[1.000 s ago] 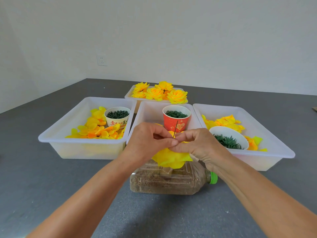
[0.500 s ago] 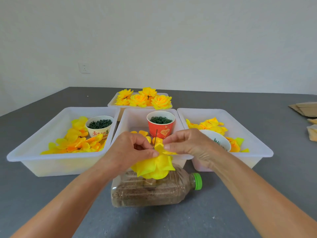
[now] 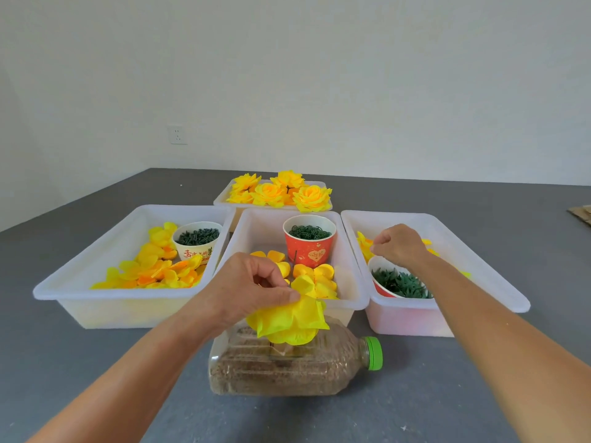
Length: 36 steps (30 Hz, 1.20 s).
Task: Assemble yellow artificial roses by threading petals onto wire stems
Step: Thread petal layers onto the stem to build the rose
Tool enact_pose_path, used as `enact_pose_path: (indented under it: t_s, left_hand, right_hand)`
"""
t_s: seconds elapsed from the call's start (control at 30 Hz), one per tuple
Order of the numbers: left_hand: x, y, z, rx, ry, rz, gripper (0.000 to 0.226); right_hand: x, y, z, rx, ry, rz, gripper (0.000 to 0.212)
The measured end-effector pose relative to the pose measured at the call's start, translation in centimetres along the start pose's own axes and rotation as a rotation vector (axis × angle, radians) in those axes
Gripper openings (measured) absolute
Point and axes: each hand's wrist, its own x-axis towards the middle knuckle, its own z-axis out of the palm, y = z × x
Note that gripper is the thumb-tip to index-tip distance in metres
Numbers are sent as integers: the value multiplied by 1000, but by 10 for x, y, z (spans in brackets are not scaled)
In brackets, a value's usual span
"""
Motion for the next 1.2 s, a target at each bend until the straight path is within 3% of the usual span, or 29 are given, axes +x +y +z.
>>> enact_pose_path:
  t_s: [0.1, 0.2, 0.3, 0.53, 0.63, 0.73, 0.87, 0.97, 1.2]
  left_hand:
    - [1, -3, 1, -11, -4, 14, 22]
    - [2, -4, 0, -16, -22, 35, 25]
    - [1, -3, 0, -31, -31, 51, 27]
    - [1, -8, 1, -36, -7, 67, 25]
    - [1, -8, 0, -19, 1, 86, 23]
    - [1, -8, 0, 1, 5, 105, 21]
    - [1, -10, 1, 1, 18, 117, 16]
    - [2, -11, 2, -9, 33, 113, 17]
    - [4, -12, 2, -7, 33, 104, 18]
  right_hand:
    - [14, -5, 9, -127, -56, 20, 7]
    - [28, -12, 19, -219, -146, 47, 30]
    - [38, -9, 29, -288, -159, 75, 32]
    - [43, -5, 40, -334, -69, 126, 30]
    - [46, -2, 42, -288, 83, 127, 26]
    - [46, -2, 27, -91, 250, 125, 17]
    - [32, -5, -4, 610, 365, 208, 16]
    - [11, -8, -22, 997, 264, 206, 14]
    - [-46, -32, -36, 1146, 1, 58, 18]
